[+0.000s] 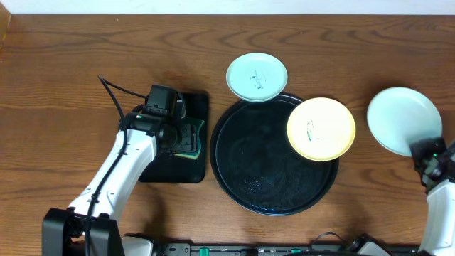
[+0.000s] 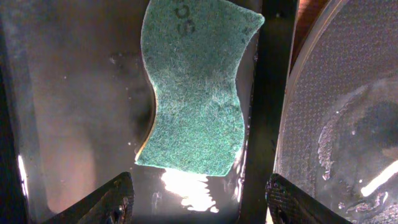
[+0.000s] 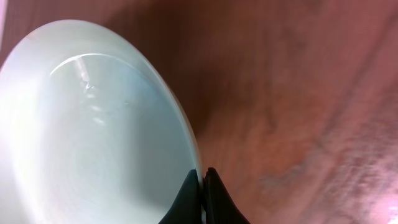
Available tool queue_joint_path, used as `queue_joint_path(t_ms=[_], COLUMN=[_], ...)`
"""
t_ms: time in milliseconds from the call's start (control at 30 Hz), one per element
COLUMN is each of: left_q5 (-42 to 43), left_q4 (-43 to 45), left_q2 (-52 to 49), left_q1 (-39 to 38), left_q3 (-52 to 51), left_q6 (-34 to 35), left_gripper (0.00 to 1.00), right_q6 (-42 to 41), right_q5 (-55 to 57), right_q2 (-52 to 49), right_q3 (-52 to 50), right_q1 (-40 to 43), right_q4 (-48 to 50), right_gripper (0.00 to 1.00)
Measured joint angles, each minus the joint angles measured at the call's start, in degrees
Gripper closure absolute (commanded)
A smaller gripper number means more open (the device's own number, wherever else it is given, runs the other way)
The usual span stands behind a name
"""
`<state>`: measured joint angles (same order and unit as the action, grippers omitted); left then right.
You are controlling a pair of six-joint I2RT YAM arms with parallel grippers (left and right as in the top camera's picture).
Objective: Clean dirty plates on tray and stack at the side
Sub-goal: 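Grip the yellow plate rim and slide it onto the round tray center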
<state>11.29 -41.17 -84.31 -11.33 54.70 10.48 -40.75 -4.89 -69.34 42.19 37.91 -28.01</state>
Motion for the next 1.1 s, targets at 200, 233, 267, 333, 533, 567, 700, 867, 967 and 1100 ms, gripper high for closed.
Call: queue_joint_path(t_ms=[200, 233, 267, 333, 533, 567, 700, 867, 967, 1100], left_q5=[0.0, 0.0, 0.0, 0.0, 0.0, 0.0, 0.0, 0.0, 0.0, 0.0], left_q4=[0.02, 0.02, 0.0, 0.0, 0.02, 0.02, 0.02, 0.02, 0.0, 0.02], left_q2=[0.0, 0.0, 0.0, 0.0, 0.0, 0.0, 0.0, 0.0, 0.0, 0.0], left_q1=[0.0, 0.0, 0.0, 0.0, 0.0, 0.0, 0.0, 0.0, 0.0, 0.0], left_q3=[0.0, 0.0, 0.0, 0.0, 0.0, 0.02, 0.0, 0.0, 0.0, 0.0], left_q6=[0.0, 0.0, 0.0, 0.0, 0.0, 0.0, 0.0, 0.0, 0.0, 0.0], left_gripper=[0.31, 0.31, 0.31, 0.31, 0.31, 0.31, 0.31, 0.31, 0.31, 0.31], right_q6=[-0.24, -0.24, -0.24, 0.35, 7.41, 8.28, 10.8, 14.62, 19.39, 26.47], right_q5=[-0.33, -0.22, -0.02, 0.17, -1.07, -1.42, -2.73, -8.02, -15.54, -24.46], right_q2=[-5.14, -5.99, -6.75, -8.24, -12.39, -13.03, -13.33, -13.33, -13.35, -13.38], right_q3=[-1.46, -1.51, -1.51, -1.55, -1.55, -1.55, -1.55, -1.57, -1.75, -1.75], right_q1=[5.66, 5.97, 6.14, 6.27, 5.35, 4.81, 3.19, 0.68, -2.01, -8.52], right_q4=[0.81, 0.85, 0.9, 2.21, 4.17, 4.22, 4.96, 7.58, 12.52, 16.61], right_gripper=[0.99, 0.99, 0.99, 0.99, 0.83, 0.79, 0.69, 0.53, 0.53, 0.53])
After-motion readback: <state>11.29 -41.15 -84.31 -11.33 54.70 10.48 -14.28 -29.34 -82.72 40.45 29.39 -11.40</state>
